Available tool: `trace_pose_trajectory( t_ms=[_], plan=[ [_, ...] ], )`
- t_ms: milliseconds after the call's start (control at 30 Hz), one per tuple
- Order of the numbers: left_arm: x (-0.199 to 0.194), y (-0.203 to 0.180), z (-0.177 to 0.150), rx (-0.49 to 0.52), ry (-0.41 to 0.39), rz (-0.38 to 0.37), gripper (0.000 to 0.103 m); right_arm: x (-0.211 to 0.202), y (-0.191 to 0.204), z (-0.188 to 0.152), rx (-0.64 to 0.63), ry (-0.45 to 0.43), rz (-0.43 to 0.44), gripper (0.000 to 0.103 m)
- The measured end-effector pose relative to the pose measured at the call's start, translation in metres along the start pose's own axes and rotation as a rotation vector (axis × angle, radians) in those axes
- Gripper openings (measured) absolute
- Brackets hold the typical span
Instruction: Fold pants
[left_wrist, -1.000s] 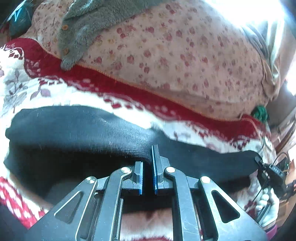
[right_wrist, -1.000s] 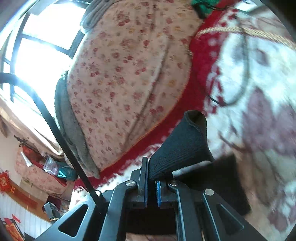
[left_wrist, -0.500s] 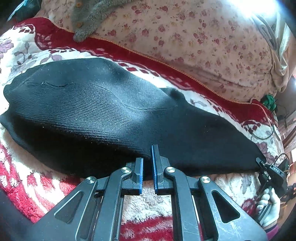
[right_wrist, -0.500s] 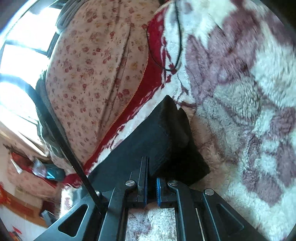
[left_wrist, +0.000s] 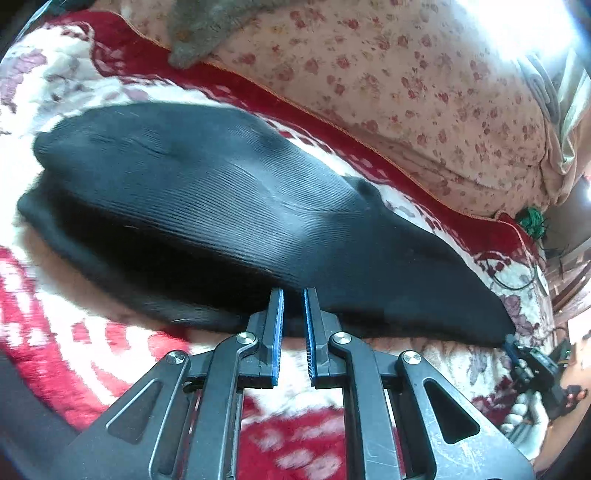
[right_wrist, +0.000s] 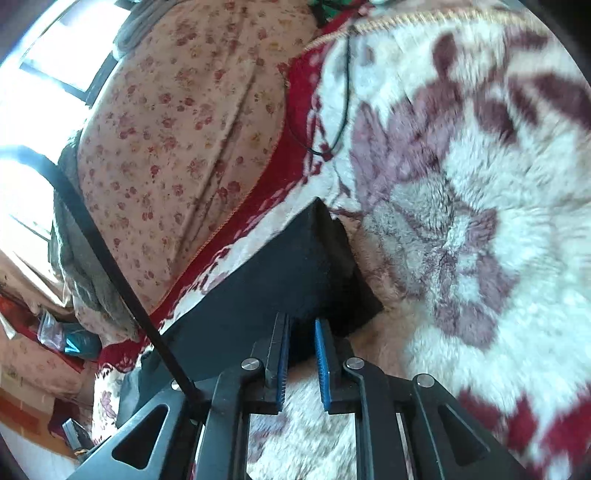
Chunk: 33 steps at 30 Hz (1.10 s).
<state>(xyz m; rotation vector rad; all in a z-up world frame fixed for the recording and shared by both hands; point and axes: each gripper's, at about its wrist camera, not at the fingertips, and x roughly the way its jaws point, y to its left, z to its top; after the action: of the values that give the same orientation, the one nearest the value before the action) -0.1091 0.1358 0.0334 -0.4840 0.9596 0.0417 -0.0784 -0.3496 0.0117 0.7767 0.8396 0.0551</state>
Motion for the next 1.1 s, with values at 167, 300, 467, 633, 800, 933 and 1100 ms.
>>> trace_pose_trajectory(
  t_ms=[167, 300, 467, 633, 800, 933, 1100],
  plan=[
    [-0.036, 0.032, 0.003, -0.046, -0.070, 0.042, 0.012, -0.005, 0.041, -0.018, -0.121, 0.052, 0.098, 0.022],
    [-0.058, 0.064, 0.014, -0.131, -0.131, 0.043, 0.054, 0.023, 0.089, -0.045, -0.195, 0.181, 0.285, 0.031],
    [-0.064, 0.093, 0.025, -0.201, -0.167, 0.087, 0.056, 0.085, 0.151, -0.090, -0.157, 0.398, 0.481, 0.033],
    [-0.055, 0.113, 0.036, -0.242, -0.156, 0.105, 0.056, 0.134, 0.224, -0.136, -0.168, 0.576, 0.589, 0.034],
    [-0.048, 0.120, 0.046, -0.273, -0.172, 0.098, 0.056, 0.170, 0.275, -0.175, -0.171, 0.666, 0.624, 0.039],
    [-0.040, 0.124, 0.054, -0.279, -0.168, 0.103, 0.056, 0.184, 0.284, -0.200, -0.108, 0.713, 0.622, 0.041],
    [-0.031, 0.126, 0.065, -0.281, -0.170, 0.105, 0.056, 0.202, 0.272, -0.203, -0.028, 0.710, 0.546, 0.042]
  ],
)
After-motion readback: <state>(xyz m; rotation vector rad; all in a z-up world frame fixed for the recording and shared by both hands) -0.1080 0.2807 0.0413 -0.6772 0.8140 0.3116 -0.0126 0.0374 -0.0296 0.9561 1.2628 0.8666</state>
